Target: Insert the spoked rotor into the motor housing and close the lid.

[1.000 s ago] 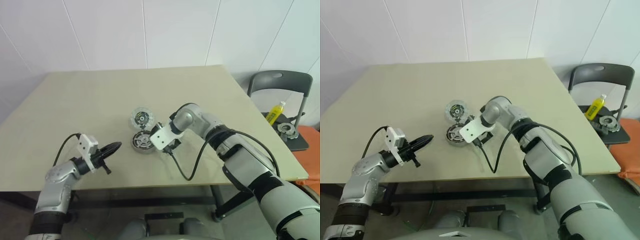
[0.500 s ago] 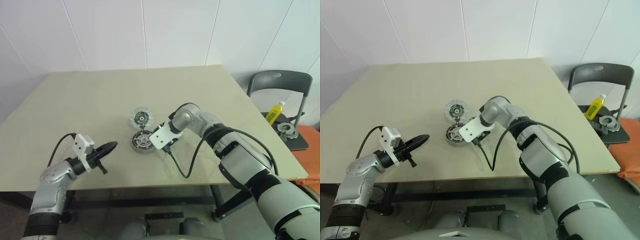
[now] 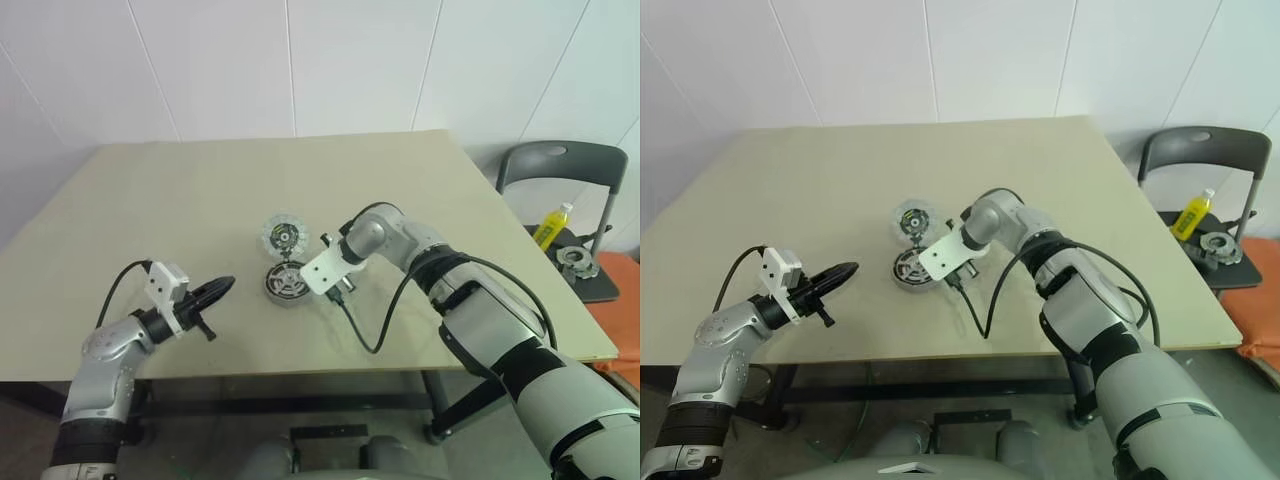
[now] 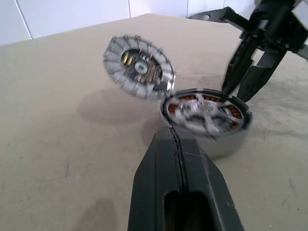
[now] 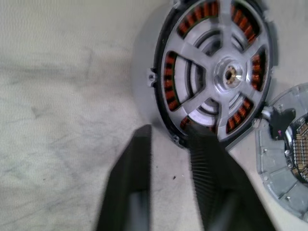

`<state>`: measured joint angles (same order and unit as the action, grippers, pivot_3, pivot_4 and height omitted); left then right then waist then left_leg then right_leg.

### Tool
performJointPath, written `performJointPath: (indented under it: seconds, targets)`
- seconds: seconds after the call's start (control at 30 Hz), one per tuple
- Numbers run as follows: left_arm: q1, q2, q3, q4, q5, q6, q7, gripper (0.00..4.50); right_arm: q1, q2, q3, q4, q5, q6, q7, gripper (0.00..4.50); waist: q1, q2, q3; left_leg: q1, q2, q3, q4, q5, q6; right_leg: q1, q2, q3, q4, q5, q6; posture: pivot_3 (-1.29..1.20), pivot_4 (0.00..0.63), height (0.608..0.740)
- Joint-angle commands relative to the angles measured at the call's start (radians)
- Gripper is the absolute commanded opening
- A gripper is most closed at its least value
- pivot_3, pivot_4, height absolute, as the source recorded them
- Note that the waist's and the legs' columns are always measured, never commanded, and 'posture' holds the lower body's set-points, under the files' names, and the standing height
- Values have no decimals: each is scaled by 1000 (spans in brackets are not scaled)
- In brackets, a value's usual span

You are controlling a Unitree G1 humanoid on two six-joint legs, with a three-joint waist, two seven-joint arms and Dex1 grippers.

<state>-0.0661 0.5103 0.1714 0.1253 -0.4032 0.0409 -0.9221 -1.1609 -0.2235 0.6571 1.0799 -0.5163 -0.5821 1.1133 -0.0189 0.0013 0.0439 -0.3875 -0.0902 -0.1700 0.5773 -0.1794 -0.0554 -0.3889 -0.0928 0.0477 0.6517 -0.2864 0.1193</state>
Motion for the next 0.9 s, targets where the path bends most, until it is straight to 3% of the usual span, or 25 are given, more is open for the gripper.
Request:
performJointPath:
  seconds: [0.03,0.33,0.5,0.63,0.9]
  targets:
    - [-20,5,6,-4,0,-13,1,0,-31,-10,-27,-12,9,12,-3,96,0,0,0,0,0,0,0,0,-1,0,0,0,0,0,0,0,0,740]
    - [-29,0,-2,6,8,-16,6,0,-28,-11,-33,-25,19,15,12,96,-1,0,0,0,0,0,0,0,0,0,0,0,0,0,0,0,0,740]
    - [-32,-6,-10,13,16,-20,8,0,-26,-25,-67,-81,80,63,113,96,0,0,0,0,0,0,0,0,0,0,0,0,0,0,0,0,0,740]
    - [-28,-11,-11,14,21,-25,10,0,38,-60,-110,-249,175,193,261,96,-1,0,0,-1,0,0,0,1,0,-1,0,0,-1,0,0,0,0,740]
    - [-12,-23,-18,11,27,-31,19,0,214,-198,-127,-751,156,624,359,96,7,0,0,-3,1,1,0,0,0,-2,-1,0,-1,0,0,0,0,740]
